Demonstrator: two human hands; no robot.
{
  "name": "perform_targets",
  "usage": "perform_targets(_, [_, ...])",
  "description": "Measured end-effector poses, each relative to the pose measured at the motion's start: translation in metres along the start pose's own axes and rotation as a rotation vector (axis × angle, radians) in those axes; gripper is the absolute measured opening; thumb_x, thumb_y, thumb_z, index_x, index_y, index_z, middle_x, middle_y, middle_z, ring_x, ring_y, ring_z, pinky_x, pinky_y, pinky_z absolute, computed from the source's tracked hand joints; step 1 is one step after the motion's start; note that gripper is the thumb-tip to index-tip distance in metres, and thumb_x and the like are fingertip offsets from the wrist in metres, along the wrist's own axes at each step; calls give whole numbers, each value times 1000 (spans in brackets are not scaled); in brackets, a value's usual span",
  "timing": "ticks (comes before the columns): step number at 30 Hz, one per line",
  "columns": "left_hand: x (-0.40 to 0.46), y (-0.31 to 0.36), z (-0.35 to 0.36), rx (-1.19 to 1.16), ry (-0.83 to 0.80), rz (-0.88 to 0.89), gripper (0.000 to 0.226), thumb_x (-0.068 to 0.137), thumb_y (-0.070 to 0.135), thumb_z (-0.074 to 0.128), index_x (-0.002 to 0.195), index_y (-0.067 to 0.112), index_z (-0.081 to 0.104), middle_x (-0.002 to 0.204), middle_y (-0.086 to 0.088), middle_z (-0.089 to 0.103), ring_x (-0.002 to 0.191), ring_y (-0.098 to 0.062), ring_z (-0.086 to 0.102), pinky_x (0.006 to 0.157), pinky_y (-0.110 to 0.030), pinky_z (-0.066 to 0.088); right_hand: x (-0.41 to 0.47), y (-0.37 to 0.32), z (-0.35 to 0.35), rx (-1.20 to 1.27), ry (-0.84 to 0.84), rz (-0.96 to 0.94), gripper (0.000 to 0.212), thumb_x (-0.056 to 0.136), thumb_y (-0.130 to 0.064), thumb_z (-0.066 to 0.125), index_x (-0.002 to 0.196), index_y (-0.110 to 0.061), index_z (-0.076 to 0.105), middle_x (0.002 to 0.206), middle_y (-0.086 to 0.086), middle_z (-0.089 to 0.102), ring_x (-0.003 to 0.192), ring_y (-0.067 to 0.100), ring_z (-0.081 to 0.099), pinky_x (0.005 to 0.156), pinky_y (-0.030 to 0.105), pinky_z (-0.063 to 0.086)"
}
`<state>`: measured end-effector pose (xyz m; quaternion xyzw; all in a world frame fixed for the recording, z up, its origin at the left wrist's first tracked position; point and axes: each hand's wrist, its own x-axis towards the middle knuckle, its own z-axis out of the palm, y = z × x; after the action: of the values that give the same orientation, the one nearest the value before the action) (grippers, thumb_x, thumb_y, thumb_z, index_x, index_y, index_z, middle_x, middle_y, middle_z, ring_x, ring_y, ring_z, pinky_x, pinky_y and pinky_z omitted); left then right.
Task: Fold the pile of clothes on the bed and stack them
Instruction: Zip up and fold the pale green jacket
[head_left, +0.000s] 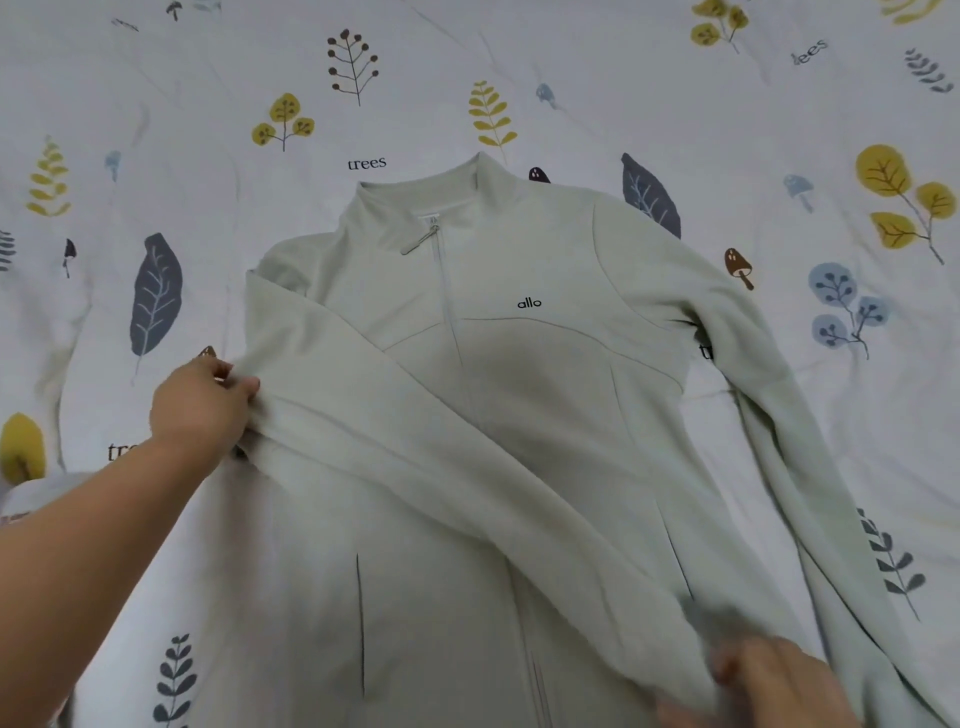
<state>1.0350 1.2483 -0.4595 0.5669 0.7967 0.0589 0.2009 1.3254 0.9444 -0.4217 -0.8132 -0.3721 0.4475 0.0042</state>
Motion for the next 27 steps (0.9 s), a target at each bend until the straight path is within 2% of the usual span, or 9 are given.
perform_targets(2, [-10, 6, 3, 54, 67, 24, 39, 90, 22, 58, 120, -1, 49, 122, -26, 51, 106, -44, 51, 90, -48, 40, -7, -4, 11, -141, 432, -25, 45, 74, -41, 41, 58, -5, 64, 83, 11, 67, 78, 24, 63, 77, 1, 28])
perform_targets(5, [-38, 14, 6, 168, 168, 369, 37, 88, 16, 57, 119, -5, 51, 122, -31, 46, 110, -48, 45, 91, -54, 37, -9, 12, 27, 89, 367, -41, 36, 71, -30, 65, 79, 5, 66, 81, 24, 66, 79, 44, 63, 76, 21, 37])
perform_targets(8, [-74, 19, 21, 266, -14, 734, 54, 87, 37, 41, 119, -4, 56, 126, -31, 49, 114, -48, 49, 93, -54, 39, 5, 12, 33, -9, 343, 65, 51, 51, -8, 91, 96, 5, 71, 88, 30, 66, 80, 48, 61, 68, 48, 47])
perform_targets(10, [-93, 22, 34, 365, -218, 753, 79, 83, 57, 19, 139, 6, 41, 147, -23, 32, 134, -41, 32, 105, -53, 28, 6, 14, 37, 7, 369, 35, 51, 44, -7, 93, 92, -1, 74, 84, 27, 68, 77, 47, 63, 66, 48, 50])
perform_targets(12, [-96, 12, 48, 465, -336, 670, 99, 69, 75, -7, 150, 20, 3, 158, -10, -2, 145, -31, 1, 114, -51, 10, 6, 17, 28, 156, 393, 145, 32, 69, -14, 81, 99, -15, 73, 93, 19, 71, 91, 40, 65, 74, 39, 46])
perform_targets(16, [-82, -3, 52, 695, -414, 618, 111, 39, 81, -39, 133, 22, -34, 155, -4, -23, 144, -30, -15, 114, -52, 2, 8, 31, 17, -42, 482, 265, 13, 85, -22, 63, 96, -17, 69, 94, 16, 67, 92, 35, 61, 72, 36, 43])
perform_targets(20, [-105, 21, 50, 633, -352, 584, 113, 54, 82, -27, 148, 22, -13, 157, -10, -15, 143, -37, -11, 112, -57, 0, 10, 14, 38, -96, 927, 8, 49, 83, -36, 43, 104, 0, 68, 99, 30, 64, 90, 41, 59, 69, 50, 49])
perform_targets(23, [-160, 46, 63, 463, -265, 727, 95, 81, 73, -5, 147, 11, 27, 153, -21, 20, 137, -48, 20, 105, -65, 18, 14, -4, 63, -234, 835, -307, 50, 85, -39, 39, 127, -12, 48, 125, 23, 58, 117, 33, 45, 92, 50, 35])
perform_targets(27, [-227, 54, 98, 509, -329, 913, 70, 87, 62, 25, 138, 18, 45, 143, -14, 43, 126, -47, 42, 98, -67, 27, 22, 8, 70, -325, 564, -300, 60, 74, -39, 39, 130, -21, 51, 129, 12, 58, 122, 31, 47, 96, 45, 29])
